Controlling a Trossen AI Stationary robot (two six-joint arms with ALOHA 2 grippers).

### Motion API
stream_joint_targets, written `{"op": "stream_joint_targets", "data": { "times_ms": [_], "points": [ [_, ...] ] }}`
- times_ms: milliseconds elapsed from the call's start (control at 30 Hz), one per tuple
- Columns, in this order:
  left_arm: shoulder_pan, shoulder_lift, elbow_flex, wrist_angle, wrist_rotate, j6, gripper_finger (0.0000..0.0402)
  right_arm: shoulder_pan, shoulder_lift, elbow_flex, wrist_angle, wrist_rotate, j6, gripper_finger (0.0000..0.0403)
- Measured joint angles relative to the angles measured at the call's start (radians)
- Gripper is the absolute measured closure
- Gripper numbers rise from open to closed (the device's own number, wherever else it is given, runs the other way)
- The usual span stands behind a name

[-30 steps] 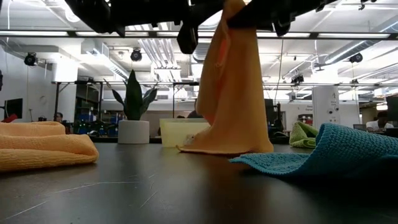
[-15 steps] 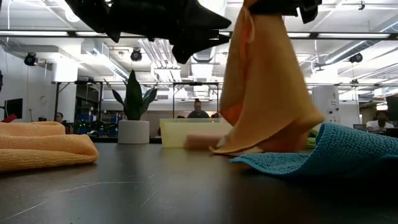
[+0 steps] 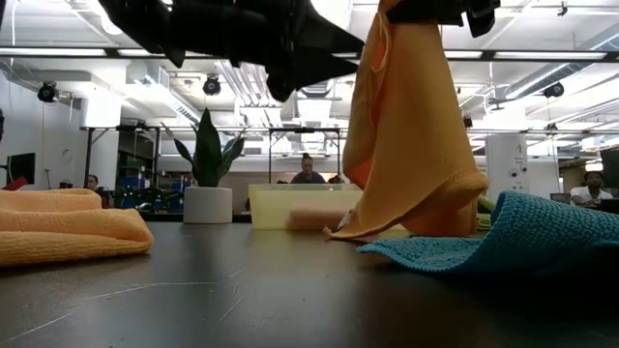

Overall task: Fold microfiber towels
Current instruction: Fold the top yellow towel on the table

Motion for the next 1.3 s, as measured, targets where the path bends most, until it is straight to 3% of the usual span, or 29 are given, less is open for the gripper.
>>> {"op": "stream_joint_targets", "data": {
  "times_ms": [167,433,567,667,733,1000,1167,1300],
  "points": [
    [-0.005,0.11,0.011,0.129,-0.086,0.0,0.021,0.0,0.0,0.0,0.001,0.0,0.003,0.0394],
    [-0.006,0.159,0.026,0.089,-0.219,-0.008,0.0217,0.0,0.0,0.0,-0.006,0.0,0.025,0.0394],
    [-0.006,0.155,0.023,0.052,-0.227,0.01,0.0273,0.015,-0.006,0.0,-0.007,0.0,0.028,0.0394],
    [-0.011,0.143,0.025,0.037,-0.223,0.05,0.0361,0.028,-0.009,0.0,-0.006,0.0,0.029,0.0394],
    [-0.017,0.116,0.025,0.029,-0.2,0.074,0.0388,0.041,-0.013,0.0,-0.007,0.0,0.028,0.0394],
    [-0.057,-0.15,0.041,-0.198,-0.122,0.081,0.0401,0.112,-0.058,0.017,-0.007,-0.019,-0.033,0.0389],
    [-0.061,-0.285,0.042,-0.231,0.0,-0.136,0.0401,0.141,-0.055,0.083,-0.052,-0.04,-0.079,0.0347],
    [-0.062,-0.352,0.04,-0.315,0.054,-0.323,0.0401,0.168,-0.053,0.182,-0.308,-0.048,0.021,0.0295]
  ]
}}
